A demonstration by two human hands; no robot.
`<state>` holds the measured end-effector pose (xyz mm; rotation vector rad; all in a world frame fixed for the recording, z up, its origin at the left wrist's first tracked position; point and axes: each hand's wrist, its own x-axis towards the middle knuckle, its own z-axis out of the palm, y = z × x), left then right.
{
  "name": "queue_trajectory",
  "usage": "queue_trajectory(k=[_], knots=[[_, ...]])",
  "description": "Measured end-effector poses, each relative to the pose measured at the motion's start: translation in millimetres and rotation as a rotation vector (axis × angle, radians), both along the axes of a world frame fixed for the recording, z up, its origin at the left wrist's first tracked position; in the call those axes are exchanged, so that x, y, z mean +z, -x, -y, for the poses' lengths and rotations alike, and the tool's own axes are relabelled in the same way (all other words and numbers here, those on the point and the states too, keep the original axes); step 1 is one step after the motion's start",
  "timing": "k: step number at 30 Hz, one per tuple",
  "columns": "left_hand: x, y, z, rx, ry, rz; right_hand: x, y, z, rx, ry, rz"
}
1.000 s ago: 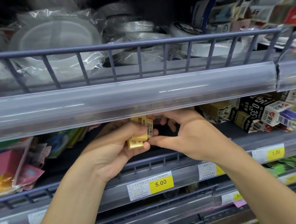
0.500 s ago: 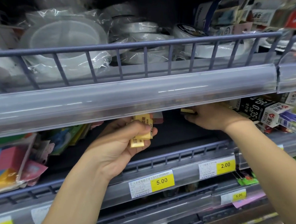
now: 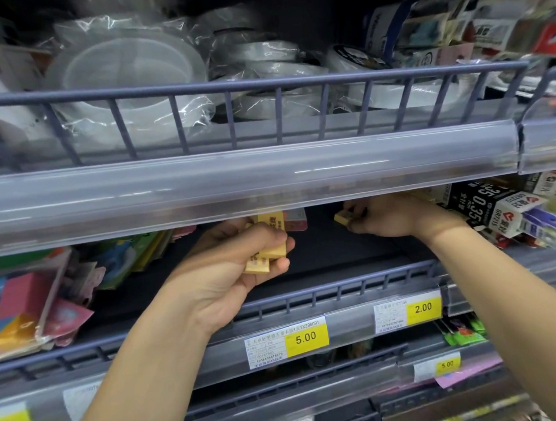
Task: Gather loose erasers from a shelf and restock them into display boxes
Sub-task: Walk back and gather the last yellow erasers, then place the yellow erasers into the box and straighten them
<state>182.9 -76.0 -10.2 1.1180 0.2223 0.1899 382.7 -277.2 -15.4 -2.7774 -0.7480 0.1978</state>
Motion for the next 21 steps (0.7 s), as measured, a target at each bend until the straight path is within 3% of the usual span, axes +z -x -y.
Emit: queue_trajectory(k=[5,13,21], knots=[[0,5,4,-0.019,-0.133,-0.01,6,27,2,0.059,-0.14,-0.044],[1,40,10,-0.113,-0.258,0.169,16,126,3,0.189,-0.708,-0.025],[-43,95,7,-0.307,-0.254,0.173,-50,226,29,0.18,-1.061,-0.189]])
